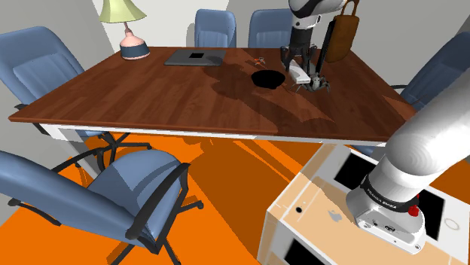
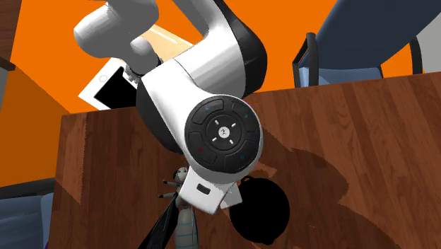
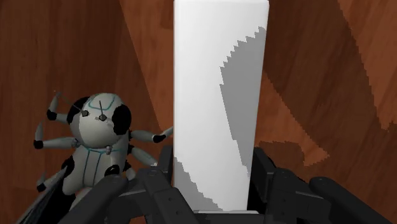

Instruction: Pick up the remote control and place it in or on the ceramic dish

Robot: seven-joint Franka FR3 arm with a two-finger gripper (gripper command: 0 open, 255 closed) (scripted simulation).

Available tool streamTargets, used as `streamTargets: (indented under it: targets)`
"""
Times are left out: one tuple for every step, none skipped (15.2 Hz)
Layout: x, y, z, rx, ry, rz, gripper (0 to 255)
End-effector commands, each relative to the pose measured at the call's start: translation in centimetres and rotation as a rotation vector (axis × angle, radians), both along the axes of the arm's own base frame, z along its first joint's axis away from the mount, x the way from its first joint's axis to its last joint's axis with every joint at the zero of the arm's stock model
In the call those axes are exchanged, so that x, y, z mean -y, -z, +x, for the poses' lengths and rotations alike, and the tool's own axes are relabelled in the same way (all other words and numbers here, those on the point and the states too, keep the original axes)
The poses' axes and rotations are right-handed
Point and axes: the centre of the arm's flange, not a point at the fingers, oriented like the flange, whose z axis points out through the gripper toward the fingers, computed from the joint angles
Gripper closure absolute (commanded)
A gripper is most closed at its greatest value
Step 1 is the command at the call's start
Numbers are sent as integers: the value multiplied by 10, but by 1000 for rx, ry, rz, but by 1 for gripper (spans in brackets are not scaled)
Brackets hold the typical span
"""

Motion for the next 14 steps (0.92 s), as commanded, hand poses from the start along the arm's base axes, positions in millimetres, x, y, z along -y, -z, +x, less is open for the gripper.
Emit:
streamTargets:
  targets:
    - [7,3,28,0,0,0,255]
    - [11,2,40,0,0,0,255]
    - [14,2,53,0,0,0,255]
    - [18,2,66,0,0,0,255]
    - [22,2,78,0,0,0,255]
    - [25,1,91,0,0,0,255]
    - [29,1,104,0,0,0,255]
    - [32,1,117,0,0,0,255]
    - [36,1,129,0,0,0,255]
    - [39,0,142,0,0,0,255]
    - [44,0,157,0,0,0,255]
    - [44,5,157,0,0,0,255]
    - [44,11,157,0,0,0,255]
    - [44,16,157,0,0,0,255]
